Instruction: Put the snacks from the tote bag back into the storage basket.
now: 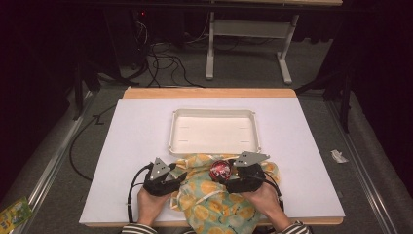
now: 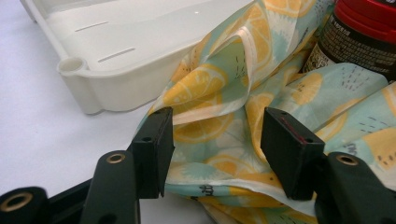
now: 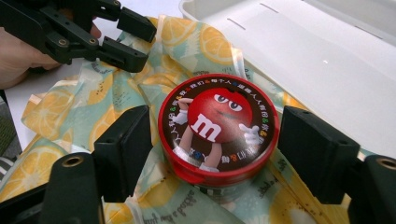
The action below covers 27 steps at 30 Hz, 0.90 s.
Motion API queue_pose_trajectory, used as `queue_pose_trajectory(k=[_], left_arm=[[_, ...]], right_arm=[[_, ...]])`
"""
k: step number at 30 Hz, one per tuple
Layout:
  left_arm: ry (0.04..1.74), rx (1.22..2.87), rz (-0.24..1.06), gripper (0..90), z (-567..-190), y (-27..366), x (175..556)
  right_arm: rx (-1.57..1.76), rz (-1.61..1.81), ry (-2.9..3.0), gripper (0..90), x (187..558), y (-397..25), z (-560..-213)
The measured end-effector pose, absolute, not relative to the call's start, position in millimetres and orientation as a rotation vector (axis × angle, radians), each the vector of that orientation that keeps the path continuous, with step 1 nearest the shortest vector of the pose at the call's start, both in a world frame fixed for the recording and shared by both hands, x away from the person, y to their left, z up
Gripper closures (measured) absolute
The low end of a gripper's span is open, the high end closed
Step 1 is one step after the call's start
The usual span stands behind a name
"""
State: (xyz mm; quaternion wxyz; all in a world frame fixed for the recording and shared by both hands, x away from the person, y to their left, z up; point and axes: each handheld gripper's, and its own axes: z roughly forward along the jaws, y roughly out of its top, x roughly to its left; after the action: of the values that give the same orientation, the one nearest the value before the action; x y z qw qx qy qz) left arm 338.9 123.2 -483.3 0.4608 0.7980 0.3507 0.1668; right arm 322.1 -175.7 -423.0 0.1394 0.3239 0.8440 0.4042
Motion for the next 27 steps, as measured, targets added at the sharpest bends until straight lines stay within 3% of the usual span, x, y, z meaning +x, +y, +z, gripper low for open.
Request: queue_pose_trajectory(k=[13, 27], left_arm=[[0.859, 1.964, 0.413, 44.7, -483.4, 123.1, 338.6], [0.859, 1.965, 0.415, 44.6, -483.4, 122.8, 338.5]], right_arm=[[0.932, 1.075, 2.494, 23.2, 333.1, -163.9, -434.0], [0.902, 1.046, 2.488, 25.9, 334.0, -159.3, -439.6]])
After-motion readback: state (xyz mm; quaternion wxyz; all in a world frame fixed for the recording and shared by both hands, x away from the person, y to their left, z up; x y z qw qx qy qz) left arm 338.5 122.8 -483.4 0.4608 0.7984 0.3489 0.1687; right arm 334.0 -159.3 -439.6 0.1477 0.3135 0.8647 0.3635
